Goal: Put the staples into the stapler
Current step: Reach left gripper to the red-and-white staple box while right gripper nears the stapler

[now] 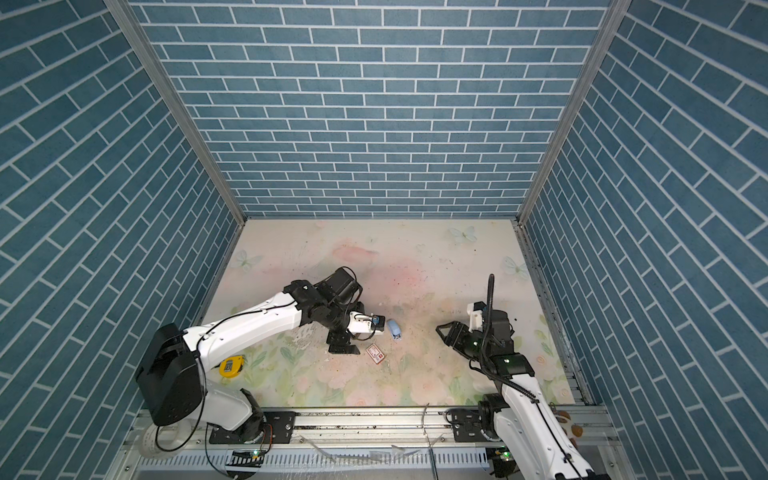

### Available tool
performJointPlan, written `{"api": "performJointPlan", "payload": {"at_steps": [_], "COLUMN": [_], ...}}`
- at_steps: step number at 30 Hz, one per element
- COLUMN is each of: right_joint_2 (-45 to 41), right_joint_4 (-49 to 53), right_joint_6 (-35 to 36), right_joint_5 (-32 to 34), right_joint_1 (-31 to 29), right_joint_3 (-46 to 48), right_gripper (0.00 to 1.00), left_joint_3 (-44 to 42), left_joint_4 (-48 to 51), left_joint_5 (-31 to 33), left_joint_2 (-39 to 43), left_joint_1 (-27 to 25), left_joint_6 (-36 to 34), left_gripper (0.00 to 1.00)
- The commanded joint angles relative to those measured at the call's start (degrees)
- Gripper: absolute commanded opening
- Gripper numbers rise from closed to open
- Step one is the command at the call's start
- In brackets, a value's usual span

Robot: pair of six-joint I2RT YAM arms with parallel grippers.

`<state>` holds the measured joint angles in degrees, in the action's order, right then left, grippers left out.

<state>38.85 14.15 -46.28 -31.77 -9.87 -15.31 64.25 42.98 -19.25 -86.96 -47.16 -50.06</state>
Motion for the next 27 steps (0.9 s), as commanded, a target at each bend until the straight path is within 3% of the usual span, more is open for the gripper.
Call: {"api": "performJointPlan", "payload": {"at_steps": [1,4,16,27], "right_joint_2": [-2.9,-5.2,-14.6,-16.4], "right_joint_4": [-0.6,0.4,8.6,9.5], "right_joint_6": [-4.2,-5.0,-5.9,-6.8], "right_joint_5": [-0.4,-0.4,1.3,1.0], "right_joint_1": [-0.3,-0.3,-0.3,-0.2], "right_joint_3": [1.2,1.4,1.2,2.2], "right_gripper": [0.54,0.5,0.5,0.49], "left_joint_3": [-0.7,-0.9,-0.6,-1.6], "left_joint_4": [-3.2,-5.1,-8.1,-9.6], "left_joint_5": [2.7,2.9,5.3,6.5], "left_joint_2": [-2.2,-4.6,-12.6,-15.7], "left_joint_1": [-3.0,-4.1,-5.4,-5.9], "left_joint_6": [-2.4,-3.3,-7.7,-8.6], "left_gripper": [0.88,0.87,0.83,0.75]}}
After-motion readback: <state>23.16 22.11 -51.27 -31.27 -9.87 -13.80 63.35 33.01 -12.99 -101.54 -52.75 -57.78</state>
